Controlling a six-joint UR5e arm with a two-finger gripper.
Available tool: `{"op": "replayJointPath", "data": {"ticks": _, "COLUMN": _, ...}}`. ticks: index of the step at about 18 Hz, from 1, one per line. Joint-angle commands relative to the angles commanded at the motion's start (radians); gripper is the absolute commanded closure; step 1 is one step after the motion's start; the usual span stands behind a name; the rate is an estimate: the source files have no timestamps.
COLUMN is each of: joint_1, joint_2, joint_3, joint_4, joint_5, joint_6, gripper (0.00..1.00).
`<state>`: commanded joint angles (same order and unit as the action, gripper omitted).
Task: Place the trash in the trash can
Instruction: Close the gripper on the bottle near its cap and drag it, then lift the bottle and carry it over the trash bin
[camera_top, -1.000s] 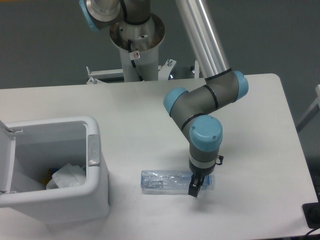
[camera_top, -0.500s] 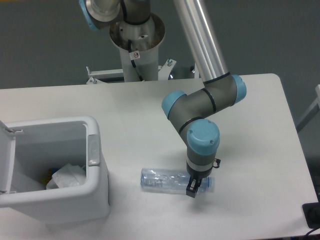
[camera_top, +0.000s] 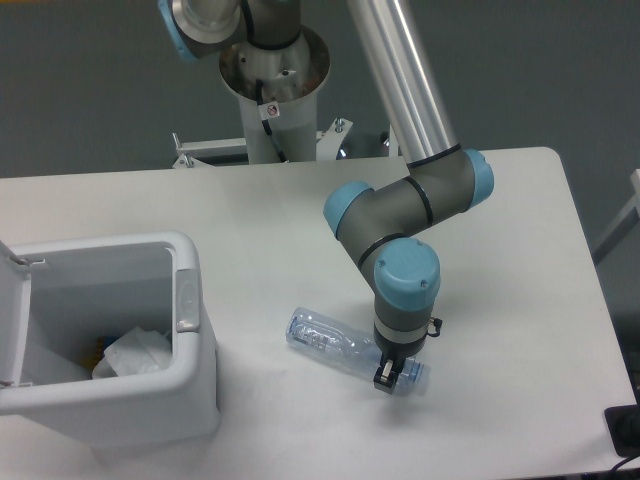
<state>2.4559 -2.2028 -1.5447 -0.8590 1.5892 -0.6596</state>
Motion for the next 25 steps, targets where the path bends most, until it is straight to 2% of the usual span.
{"op": "replayJointPath", "data": {"ticks": 7, "joint_1": 0.002, "joint_2": 0.023, "joint_3": 0.015, "joint_4": -0.002, "joint_5": 0.002, "joint_6": 0.006, "gripper": 0.37}}
{"op": "replayJointPath", "data": {"ticks": 9, "joint_1": 0.002, "joint_2": 0.043, "joint_3": 0.050, "joint_4": -0.005, "joint_5": 0.002, "joint_6": 0.008, "gripper": 0.37}}
{"op": "replayJointPath", "data": {"ticks": 12, "joint_1": 0.003, "joint_2": 0.113, "joint_3": 0.149, "joint_4": -0.002, "joint_5": -0.005, "joint_6": 0.005, "gripper": 0.36}}
{"op": "replayJointPath", "data": {"ticks": 16, "joint_1": 0.003, "joint_2": 0.163, "joint_3": 0.280, "joint_4": 0.008, "joint_5": -0.014, "joint_6": 0.008, "gripper": 0.36}}
{"op": "replayJointPath", "data": {"ticks": 17, "joint_1": 0.002, "joint_2": 0.170, "joint_3": 0.305, "joint_4": 0.020, "joint_5": -0.015, "joint_6": 0.017, "gripper": 0.36}}
{"op": "replayJointPath", "data": {"ticks": 19, "joint_1": -0.012, "joint_2": 0.199, "joint_3": 0.337, "joint_4": 0.092, "joint_5": -0.066, "joint_6": 0.044, "gripper": 0.36}}
{"op": "replayJointPath", "data": {"ticks": 21, "joint_1": -0.032, "joint_2": 0.250, "joint_3": 0.340, "joint_4": 0.145, "joint_5": -0.133, "joint_6": 0.093, "gripper": 0.36}}
{"op": "replayJointPath", "data": {"ticks": 23, "joint_1": -0.069, "joint_2": 0.273, "joint_3": 0.339, "joint_4": 0.214, "joint_5": -0.152, "joint_6": 0.158, "gripper": 0.37}}
{"op": "replayJointPath", "data": {"ticks": 25, "joint_1": -0.107, "joint_2": 0.282, "joint_3": 0.341, "joint_4": 0.256, "joint_5": -0.156, "joint_6": 0.213, "gripper": 0.37}}
